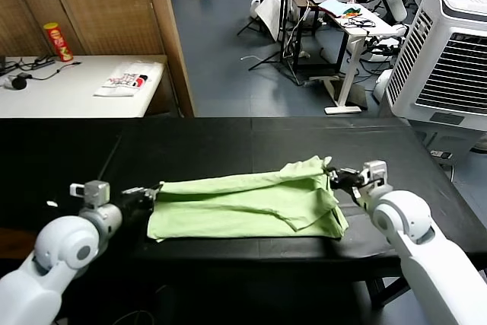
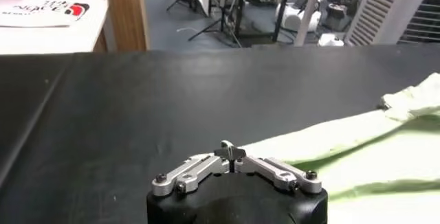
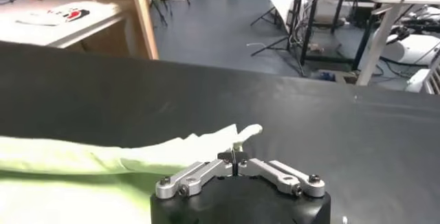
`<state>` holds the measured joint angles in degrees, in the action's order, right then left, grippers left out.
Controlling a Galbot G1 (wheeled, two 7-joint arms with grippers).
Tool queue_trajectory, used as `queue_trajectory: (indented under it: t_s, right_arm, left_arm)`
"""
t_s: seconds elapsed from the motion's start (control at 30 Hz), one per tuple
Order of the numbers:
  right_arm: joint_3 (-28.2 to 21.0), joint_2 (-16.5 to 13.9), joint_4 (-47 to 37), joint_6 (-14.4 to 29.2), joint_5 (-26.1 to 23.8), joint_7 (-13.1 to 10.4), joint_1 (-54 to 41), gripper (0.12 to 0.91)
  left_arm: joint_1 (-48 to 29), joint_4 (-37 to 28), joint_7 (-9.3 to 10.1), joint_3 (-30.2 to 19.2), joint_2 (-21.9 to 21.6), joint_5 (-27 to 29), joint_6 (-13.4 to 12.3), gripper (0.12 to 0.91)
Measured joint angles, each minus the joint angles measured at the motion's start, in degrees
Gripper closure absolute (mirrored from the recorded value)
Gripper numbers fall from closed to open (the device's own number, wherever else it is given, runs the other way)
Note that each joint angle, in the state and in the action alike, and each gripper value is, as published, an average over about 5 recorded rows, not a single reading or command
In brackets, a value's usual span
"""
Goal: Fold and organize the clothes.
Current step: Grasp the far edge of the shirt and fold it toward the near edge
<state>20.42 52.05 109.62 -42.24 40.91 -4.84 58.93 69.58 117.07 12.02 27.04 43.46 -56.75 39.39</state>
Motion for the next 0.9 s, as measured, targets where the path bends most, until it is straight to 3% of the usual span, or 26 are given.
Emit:
queue_trajectory:
  t_s: [0.37, 0.9]
  right_arm:
    - [2.15, 0.24, 1.87, 0.05, -0.78, 0.10, 6.34, 0.900]
    - [2.74, 0.45, 2.40, 0.05, -1.00, 0.40, 8.06, 0.900]
  left_arm:
    - [3.55, 0.48, -0.05, 2.06, 0.03, 1.46, -0.58, 0.905]
    - [6.44, 1.08, -0.53, 2.01, 0.83, 4.72, -0.06, 0.905]
